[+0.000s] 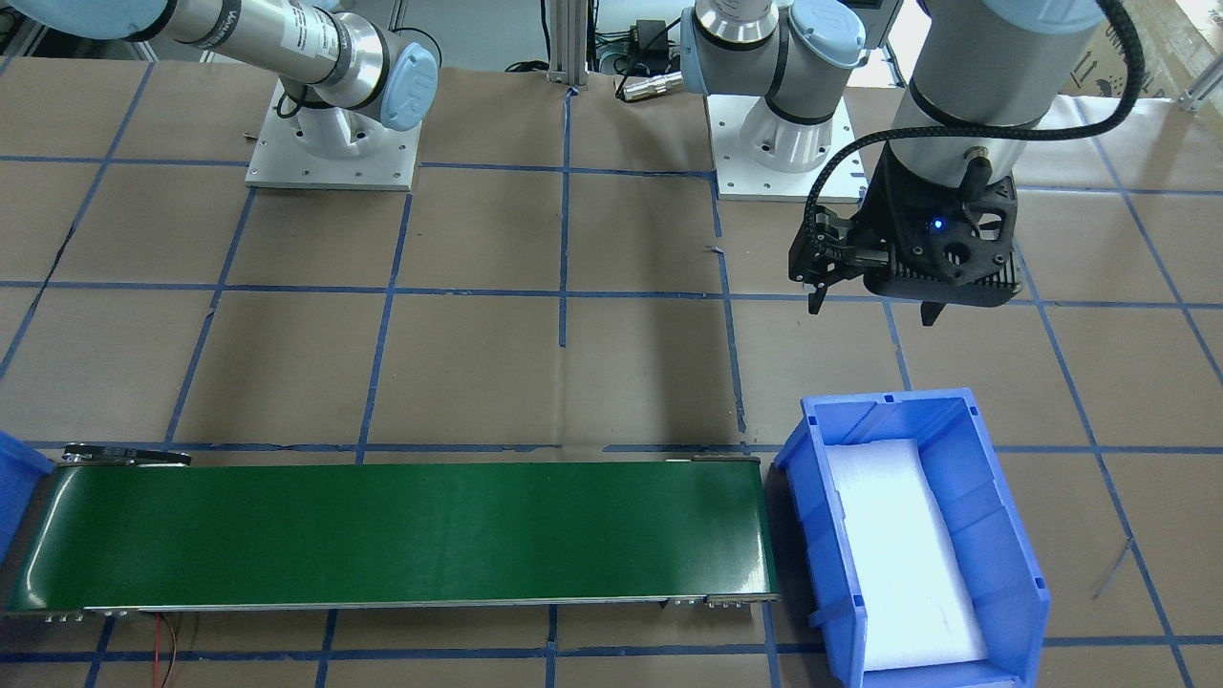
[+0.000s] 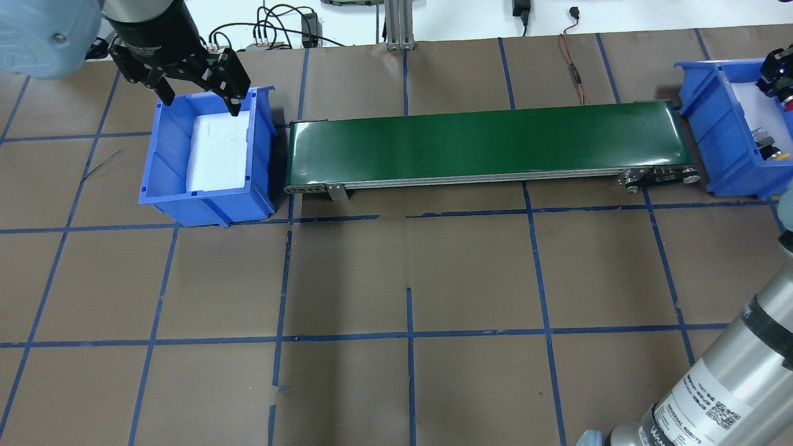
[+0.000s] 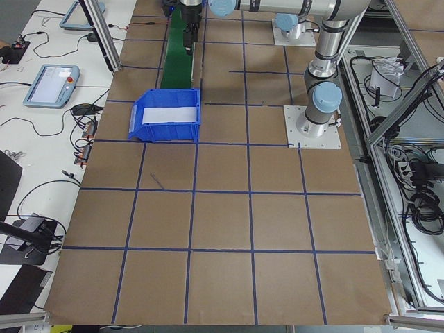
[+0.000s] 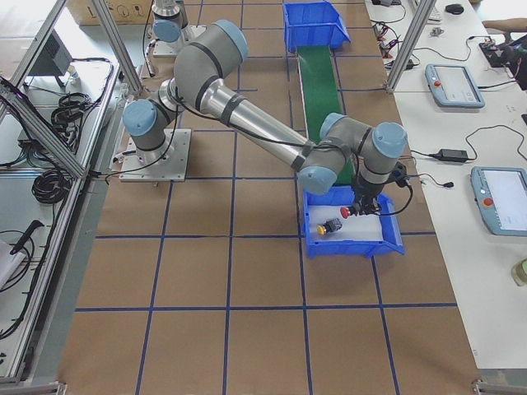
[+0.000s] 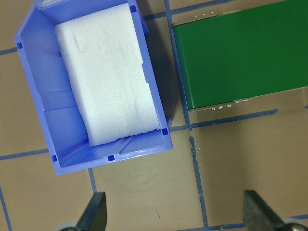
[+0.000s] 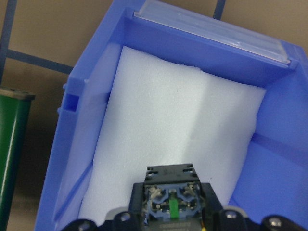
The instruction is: Transport two buttons from left to right
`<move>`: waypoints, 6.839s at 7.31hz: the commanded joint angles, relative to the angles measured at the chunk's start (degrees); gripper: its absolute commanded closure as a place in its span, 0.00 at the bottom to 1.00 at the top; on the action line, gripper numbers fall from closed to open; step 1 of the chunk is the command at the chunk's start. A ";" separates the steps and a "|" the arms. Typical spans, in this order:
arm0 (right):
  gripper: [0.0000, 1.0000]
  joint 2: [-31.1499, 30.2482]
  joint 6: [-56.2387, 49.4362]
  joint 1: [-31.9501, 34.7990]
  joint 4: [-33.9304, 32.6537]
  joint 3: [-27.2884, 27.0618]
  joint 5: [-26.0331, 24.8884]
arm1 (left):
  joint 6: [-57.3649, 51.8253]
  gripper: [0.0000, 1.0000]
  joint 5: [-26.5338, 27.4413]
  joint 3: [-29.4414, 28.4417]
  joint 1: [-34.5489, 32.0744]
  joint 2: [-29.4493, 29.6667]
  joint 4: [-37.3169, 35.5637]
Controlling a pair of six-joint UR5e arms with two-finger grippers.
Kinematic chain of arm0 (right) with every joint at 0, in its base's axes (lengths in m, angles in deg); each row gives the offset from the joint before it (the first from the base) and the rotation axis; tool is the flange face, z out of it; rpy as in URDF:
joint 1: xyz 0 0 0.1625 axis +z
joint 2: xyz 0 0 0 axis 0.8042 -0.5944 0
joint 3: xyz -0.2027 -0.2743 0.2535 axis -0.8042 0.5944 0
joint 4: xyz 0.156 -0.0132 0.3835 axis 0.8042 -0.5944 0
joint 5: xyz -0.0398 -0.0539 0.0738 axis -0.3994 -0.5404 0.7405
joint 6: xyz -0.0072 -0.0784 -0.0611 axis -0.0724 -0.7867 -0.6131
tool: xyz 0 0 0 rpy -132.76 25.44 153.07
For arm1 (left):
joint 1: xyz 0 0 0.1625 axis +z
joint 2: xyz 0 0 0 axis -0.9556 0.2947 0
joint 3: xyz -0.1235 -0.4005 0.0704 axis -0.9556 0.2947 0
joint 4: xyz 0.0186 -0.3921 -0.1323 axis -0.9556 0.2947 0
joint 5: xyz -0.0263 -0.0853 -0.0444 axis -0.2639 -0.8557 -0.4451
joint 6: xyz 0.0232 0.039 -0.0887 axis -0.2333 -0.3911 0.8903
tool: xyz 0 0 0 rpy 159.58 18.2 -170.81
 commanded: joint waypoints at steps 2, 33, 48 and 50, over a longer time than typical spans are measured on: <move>0.92 5.69 -0.09 0.34 -1.29 4.74 1.47 | 0.00 0.00 -0.15 0.03 0.16 0.05 -0.09; 0.01 -22.29 41.83 30.83 16.80 -10.66 2.71 | 0.09 0.00 -1.12 0.11 0.51 0.05 -0.09; 0.02 -46.41 42.45 31.01 14.78 -32.69 1.83 | 0.00 0.00 -1.21 0.29 0.60 -0.03 -0.09; 0.02 -45.97 42.89 31.01 14.70 -33.21 2.00 | 0.09 0.00 -1.12 0.29 0.60 -0.03 -0.09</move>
